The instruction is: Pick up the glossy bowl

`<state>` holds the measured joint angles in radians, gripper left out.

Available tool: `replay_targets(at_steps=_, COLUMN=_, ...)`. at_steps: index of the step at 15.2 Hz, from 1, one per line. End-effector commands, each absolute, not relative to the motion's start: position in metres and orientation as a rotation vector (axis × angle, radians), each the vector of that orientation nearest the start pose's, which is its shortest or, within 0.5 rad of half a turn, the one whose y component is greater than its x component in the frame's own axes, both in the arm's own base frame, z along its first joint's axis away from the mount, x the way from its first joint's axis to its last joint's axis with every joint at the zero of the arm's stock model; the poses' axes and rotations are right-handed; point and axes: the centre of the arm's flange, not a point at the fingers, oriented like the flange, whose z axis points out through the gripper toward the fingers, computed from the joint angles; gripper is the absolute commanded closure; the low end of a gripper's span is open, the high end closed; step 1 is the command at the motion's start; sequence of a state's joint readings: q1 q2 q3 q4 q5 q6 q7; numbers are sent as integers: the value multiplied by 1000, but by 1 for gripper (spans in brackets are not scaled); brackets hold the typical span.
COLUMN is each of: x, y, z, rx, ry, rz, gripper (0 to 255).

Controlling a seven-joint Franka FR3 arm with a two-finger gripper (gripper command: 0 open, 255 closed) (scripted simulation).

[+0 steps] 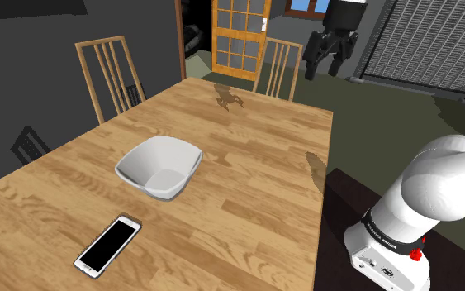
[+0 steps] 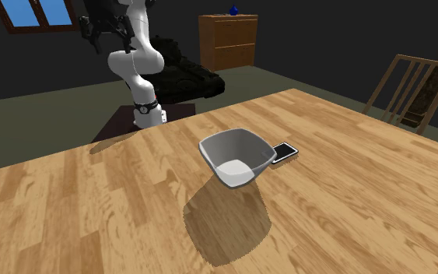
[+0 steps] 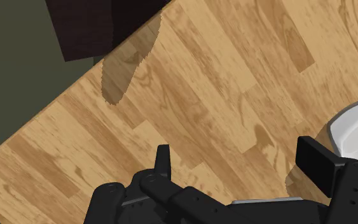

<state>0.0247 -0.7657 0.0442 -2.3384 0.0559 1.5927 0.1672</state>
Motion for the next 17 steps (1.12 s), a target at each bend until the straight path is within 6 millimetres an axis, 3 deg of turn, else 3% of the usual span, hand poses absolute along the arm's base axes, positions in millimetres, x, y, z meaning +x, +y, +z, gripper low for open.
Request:
replay_targets(at_steps=1, x=314, y=32, z=594, rx=-3109, ry=173, rz=-26, gripper=0)
replay_targets(at_steps=17, x=390, y=178, z=473, rx=-3081, ry=232, rz=-149, gripper=0)
